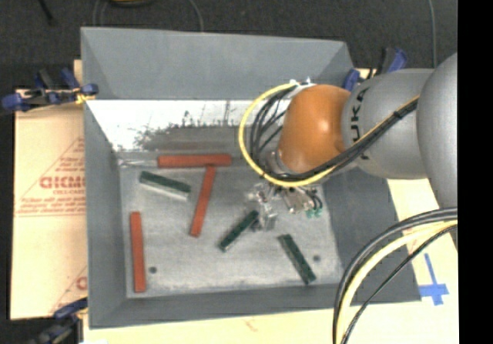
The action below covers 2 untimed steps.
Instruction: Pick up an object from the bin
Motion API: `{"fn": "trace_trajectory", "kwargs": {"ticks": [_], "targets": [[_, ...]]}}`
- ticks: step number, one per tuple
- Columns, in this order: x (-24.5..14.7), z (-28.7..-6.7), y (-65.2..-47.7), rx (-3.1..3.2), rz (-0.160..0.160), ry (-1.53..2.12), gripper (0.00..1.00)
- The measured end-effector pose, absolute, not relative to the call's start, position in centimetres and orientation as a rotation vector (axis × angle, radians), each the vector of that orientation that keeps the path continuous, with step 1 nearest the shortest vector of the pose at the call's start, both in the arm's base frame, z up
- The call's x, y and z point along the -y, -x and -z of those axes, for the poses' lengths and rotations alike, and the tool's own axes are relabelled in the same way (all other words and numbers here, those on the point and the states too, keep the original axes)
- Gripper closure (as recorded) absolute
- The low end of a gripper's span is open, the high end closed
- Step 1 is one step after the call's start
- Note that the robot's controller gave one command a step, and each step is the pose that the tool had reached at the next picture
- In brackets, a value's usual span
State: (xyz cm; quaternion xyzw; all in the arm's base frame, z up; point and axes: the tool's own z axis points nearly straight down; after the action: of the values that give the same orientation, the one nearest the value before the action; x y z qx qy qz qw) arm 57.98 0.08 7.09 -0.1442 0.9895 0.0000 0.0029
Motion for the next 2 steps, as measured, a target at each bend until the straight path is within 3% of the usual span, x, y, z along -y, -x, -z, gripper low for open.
{"fn": "trace_trajectory", "kwargs": {"ticks": [1, 2], "targets": [[2.56, -15.27, -58.98, -3.107, 0.001, 0.438, 1.00], [2.53, -15.27, -58.98, -3.107, 0.000, 0.436, 0.00]]}}
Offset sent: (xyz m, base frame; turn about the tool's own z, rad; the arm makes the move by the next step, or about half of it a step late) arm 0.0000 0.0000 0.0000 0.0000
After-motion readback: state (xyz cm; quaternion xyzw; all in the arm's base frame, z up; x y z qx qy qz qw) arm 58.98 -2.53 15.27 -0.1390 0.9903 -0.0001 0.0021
